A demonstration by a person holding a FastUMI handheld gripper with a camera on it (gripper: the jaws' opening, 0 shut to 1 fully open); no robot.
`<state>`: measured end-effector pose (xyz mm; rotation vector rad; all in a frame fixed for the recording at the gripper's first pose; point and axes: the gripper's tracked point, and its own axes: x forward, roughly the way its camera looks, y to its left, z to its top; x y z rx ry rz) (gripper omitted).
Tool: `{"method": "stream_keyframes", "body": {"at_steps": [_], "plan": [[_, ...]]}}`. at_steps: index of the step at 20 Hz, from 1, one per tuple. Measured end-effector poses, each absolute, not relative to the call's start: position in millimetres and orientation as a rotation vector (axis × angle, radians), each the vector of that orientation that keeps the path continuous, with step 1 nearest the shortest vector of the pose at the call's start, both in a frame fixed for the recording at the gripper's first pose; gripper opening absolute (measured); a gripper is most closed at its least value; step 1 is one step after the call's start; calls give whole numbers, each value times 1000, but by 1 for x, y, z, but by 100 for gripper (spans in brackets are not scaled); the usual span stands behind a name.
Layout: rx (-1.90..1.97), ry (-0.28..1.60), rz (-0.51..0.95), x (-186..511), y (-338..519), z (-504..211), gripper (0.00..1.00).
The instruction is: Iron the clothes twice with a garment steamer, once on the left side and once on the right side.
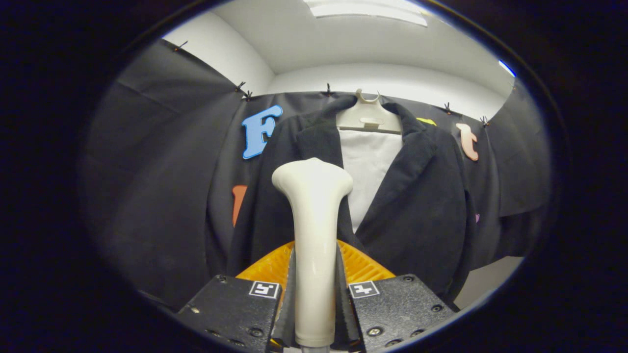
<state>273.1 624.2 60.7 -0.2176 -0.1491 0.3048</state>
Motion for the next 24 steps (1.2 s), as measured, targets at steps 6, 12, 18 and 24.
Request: {"method": "stream_keyframes", "body": {"at_steps": [6, 12, 18, 24], "plan": [[-276, -100, 304, 257, 615, 19, 38], [-315, -16, 330, 243, 612, -23, 38], [-338, 73, 325, 233, 603, -60, 38], [-382, 107, 326, 224, 594, -83, 38]]}}
